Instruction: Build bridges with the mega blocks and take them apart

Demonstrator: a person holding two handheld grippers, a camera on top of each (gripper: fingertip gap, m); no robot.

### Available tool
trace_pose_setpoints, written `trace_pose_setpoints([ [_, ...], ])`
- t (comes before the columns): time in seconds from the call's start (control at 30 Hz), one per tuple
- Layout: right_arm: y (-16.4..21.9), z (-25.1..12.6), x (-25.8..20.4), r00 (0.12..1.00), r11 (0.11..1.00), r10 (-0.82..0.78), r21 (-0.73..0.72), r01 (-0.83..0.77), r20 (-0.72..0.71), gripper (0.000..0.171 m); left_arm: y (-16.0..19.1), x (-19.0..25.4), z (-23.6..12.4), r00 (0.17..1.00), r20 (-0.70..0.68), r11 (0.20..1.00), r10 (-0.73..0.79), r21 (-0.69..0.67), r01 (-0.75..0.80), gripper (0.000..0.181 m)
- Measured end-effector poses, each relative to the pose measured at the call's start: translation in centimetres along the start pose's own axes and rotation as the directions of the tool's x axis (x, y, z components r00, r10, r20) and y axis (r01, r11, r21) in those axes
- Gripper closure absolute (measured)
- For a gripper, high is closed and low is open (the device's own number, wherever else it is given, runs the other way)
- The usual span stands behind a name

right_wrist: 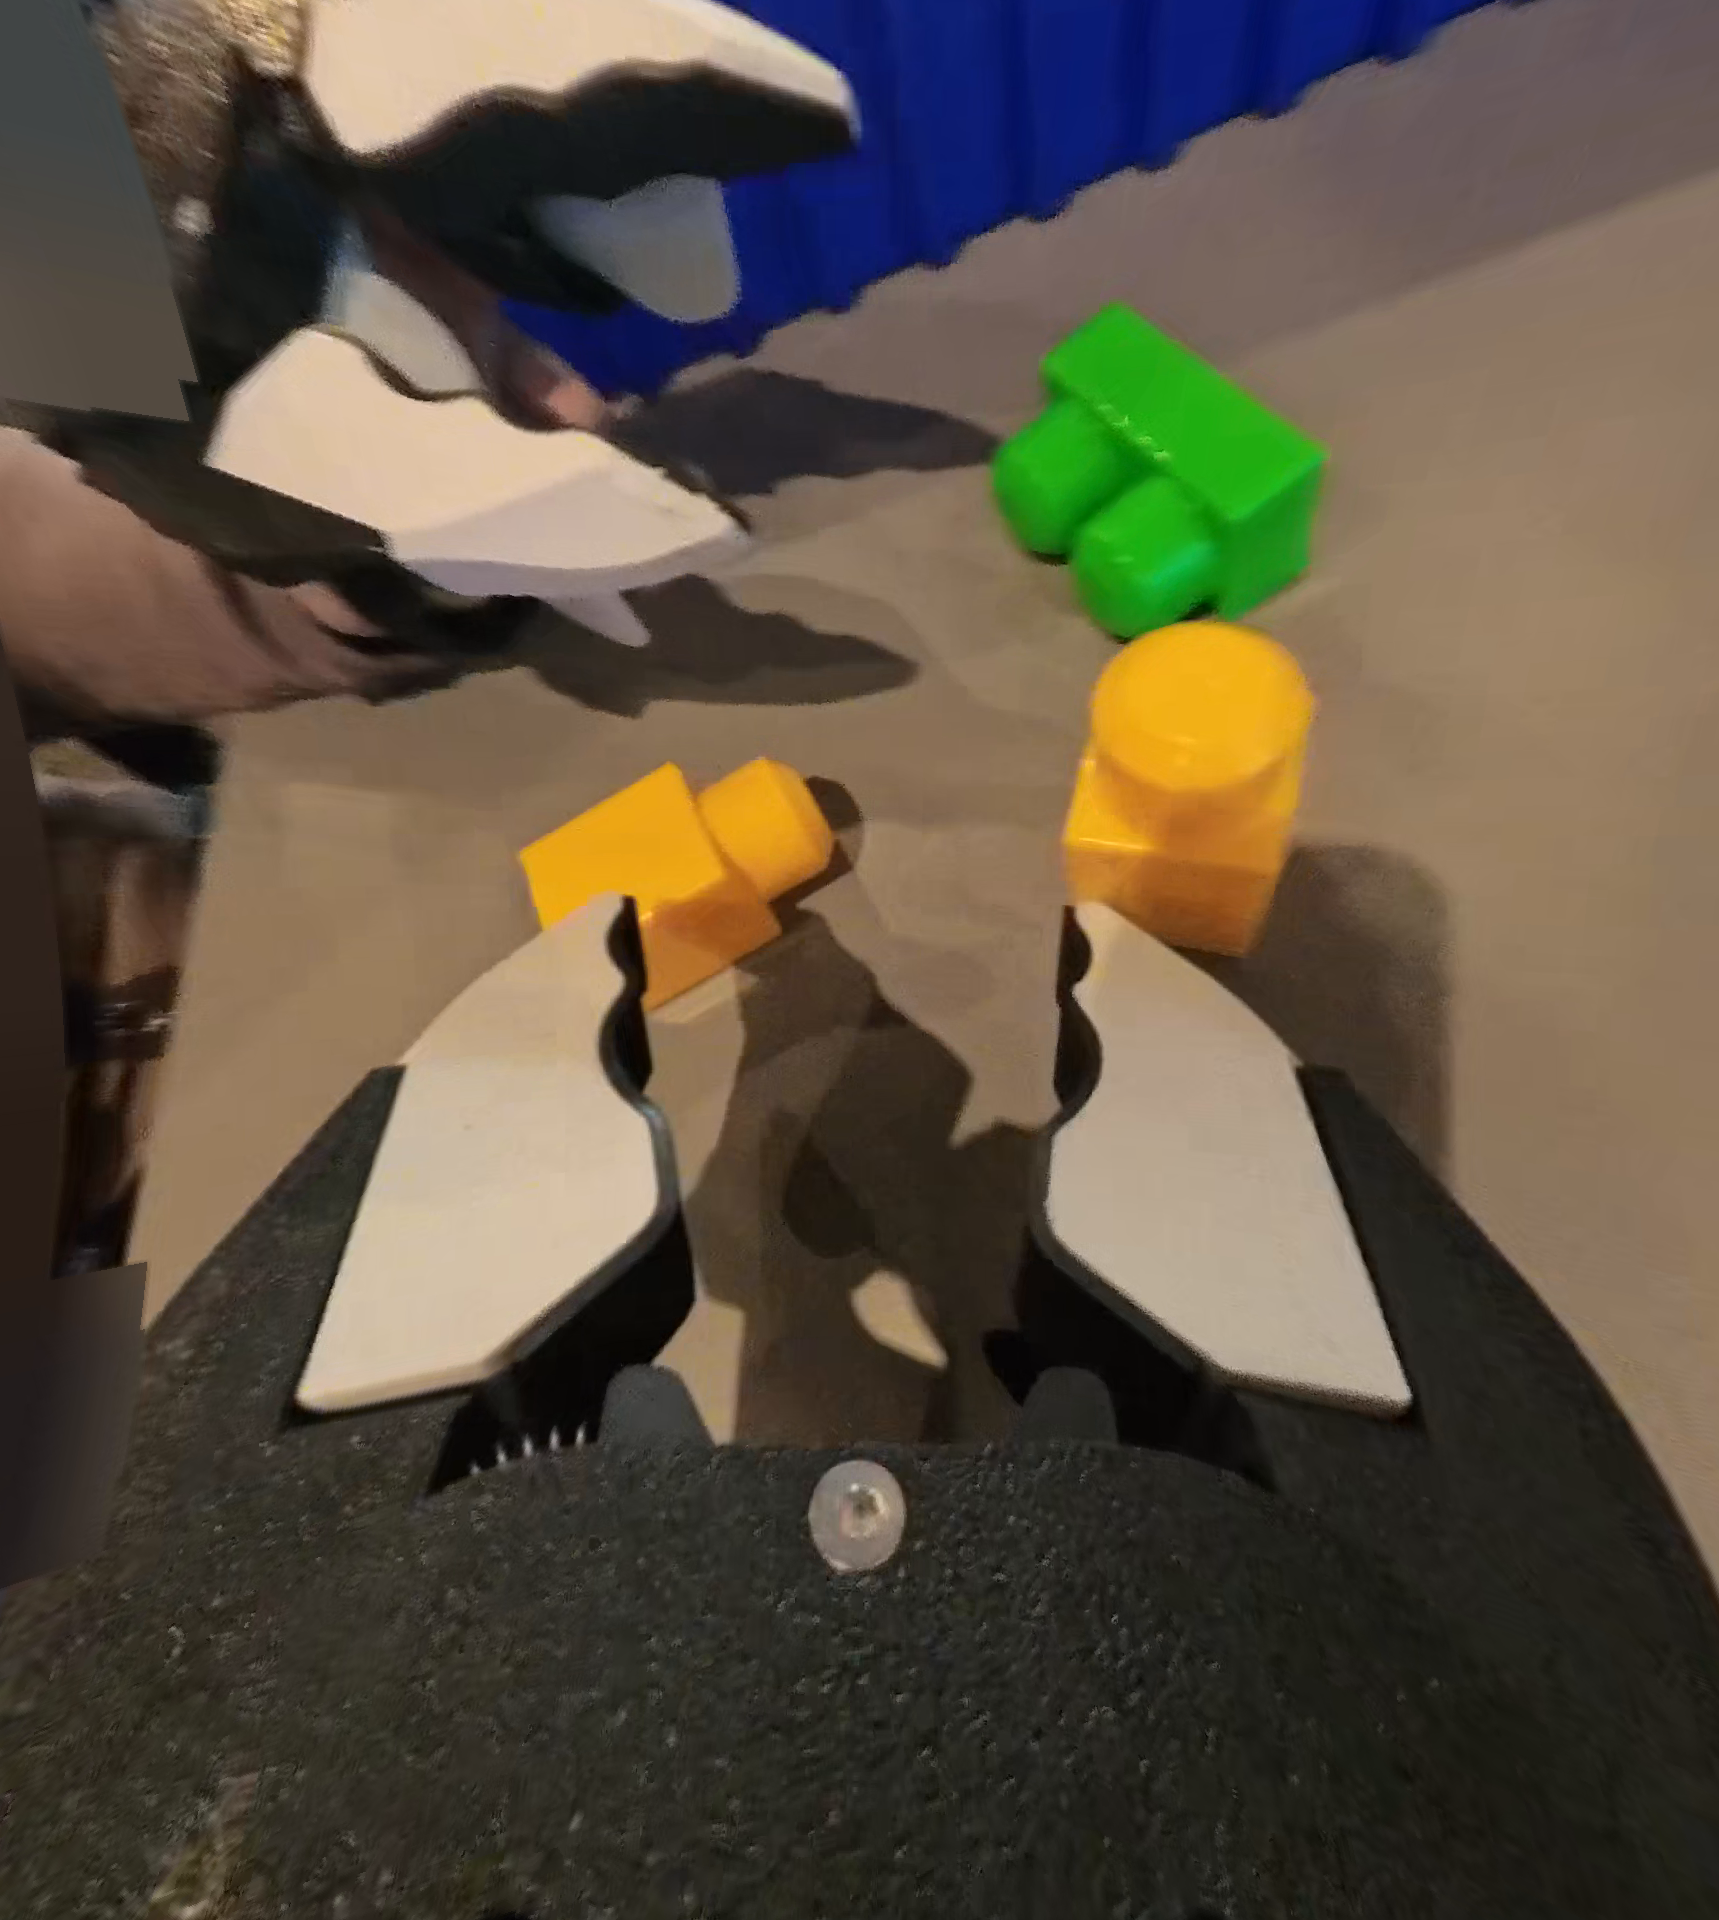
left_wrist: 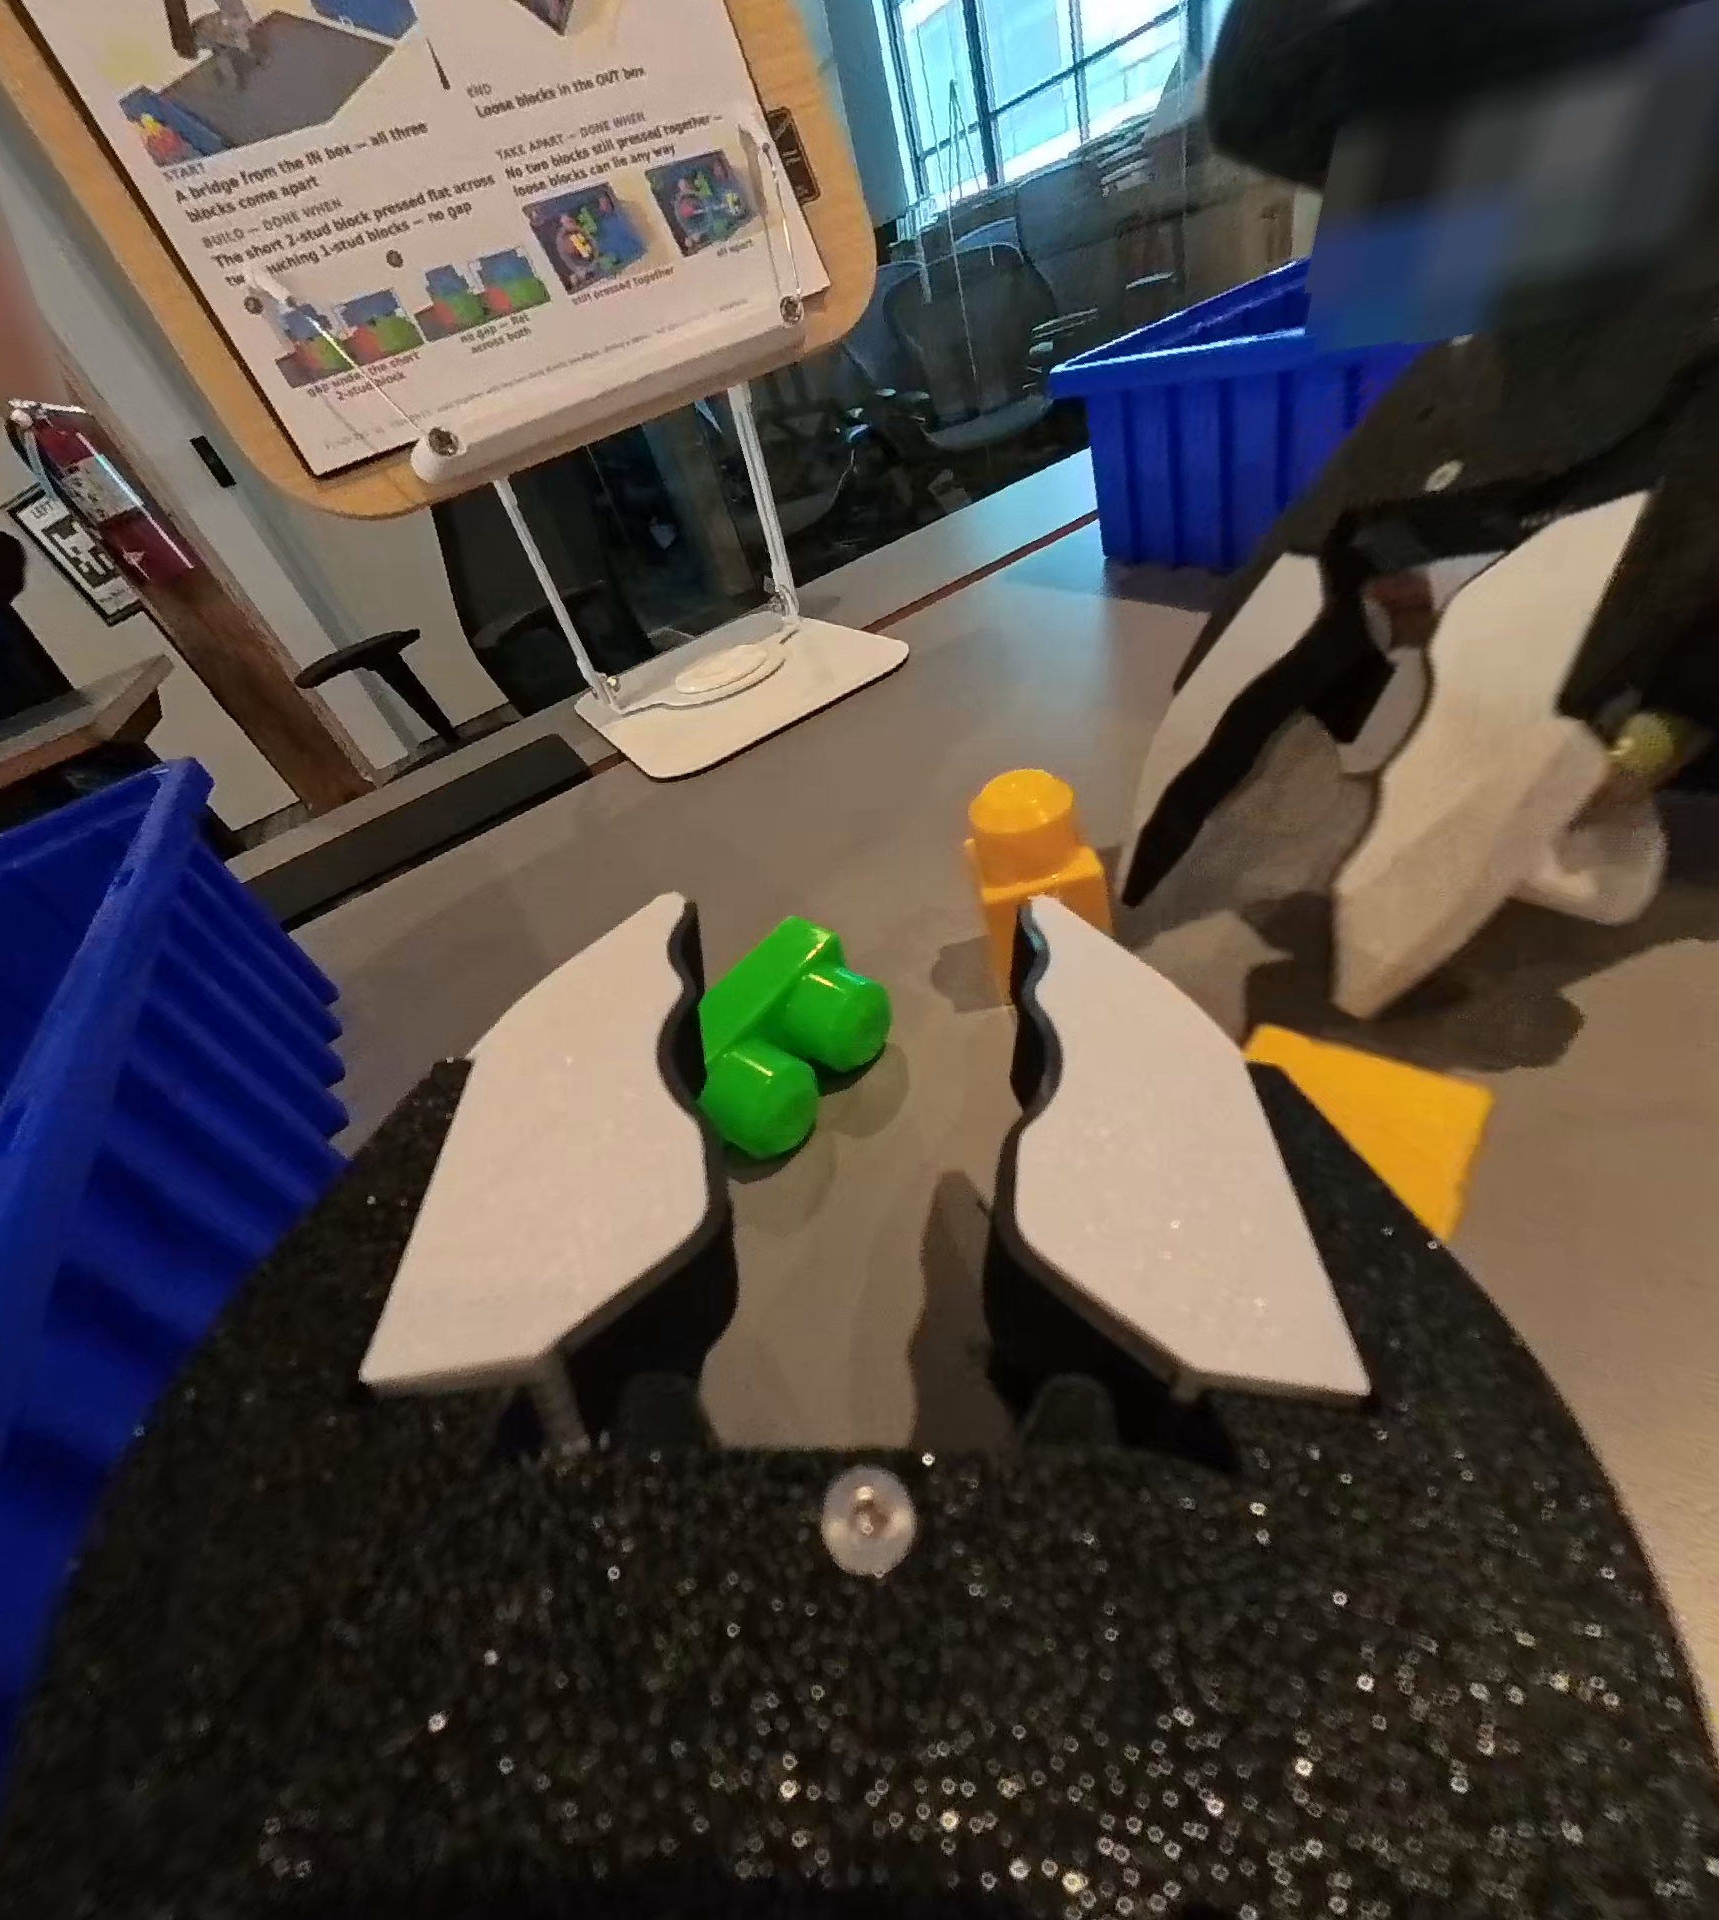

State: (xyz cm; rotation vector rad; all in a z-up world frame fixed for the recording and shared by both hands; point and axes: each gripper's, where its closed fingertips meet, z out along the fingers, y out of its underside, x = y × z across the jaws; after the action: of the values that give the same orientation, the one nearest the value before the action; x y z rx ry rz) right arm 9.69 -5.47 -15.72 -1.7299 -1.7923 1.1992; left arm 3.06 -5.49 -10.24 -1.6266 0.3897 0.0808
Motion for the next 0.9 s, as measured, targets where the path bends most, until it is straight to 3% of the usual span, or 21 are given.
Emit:
trace_pose_setpoints([
  [0.2, -0.4, 1.2, -2.9, 0.983, 0.999, -0.015, 0.038, 0.008, 0.182, 0.087, 0.0, -0.2, 0.0, 1.0, 0.005, 1.0, -0.005, 0.0, 0.005, 0.125],
  [0.37, 1.1, 3.2, -3.0, 0.972, 0.968, -0.225, -0.097, 0.231, 0.073, 0.082, 0.0, -0.3, -0.1, 1.0, 0.005, 1.0, -0.022, 0.003, 0.022, 0.126],
  [0.43, 1.4, 3.6, -3.3, 0.957, 0.945, -0.284, -0.15, 0.29, 0.06, 0.107, 0.0, -0.4, -0.1, 1.0, 0.004, 1.0, -0.024, 0.003, 0.024, 0.126],
  [0.6, 0.1, 3.1, -3.0, 0.89, 0.887, -0.453, -0.133, 0.443, -0.054, 0.108, -0.1, -0.3, -0.2, 0.999, -0.006, 0.999, -0.046, 0.009, 0.046, 0.126],
  [0.73, -3.3, 0.9, -2.5, 0.77, 0.803, -0.58, -0.026, 0.596, -0.267, 0.108, -1.2, 0.1, -0.5, 0.98, -0.098, 0.981, -0.172, 0.068, 0.179, 0.119],
  [0.9, -6.8, -2.0, -2.9, 0.449, 0.546, -0.713, -0.025, 0.837, -0.538, 0.109, -3.2, 1.7, -1.5, 0.912, -0.301, 0.932, -0.279, 0.143, 0.332, 0.111],
])
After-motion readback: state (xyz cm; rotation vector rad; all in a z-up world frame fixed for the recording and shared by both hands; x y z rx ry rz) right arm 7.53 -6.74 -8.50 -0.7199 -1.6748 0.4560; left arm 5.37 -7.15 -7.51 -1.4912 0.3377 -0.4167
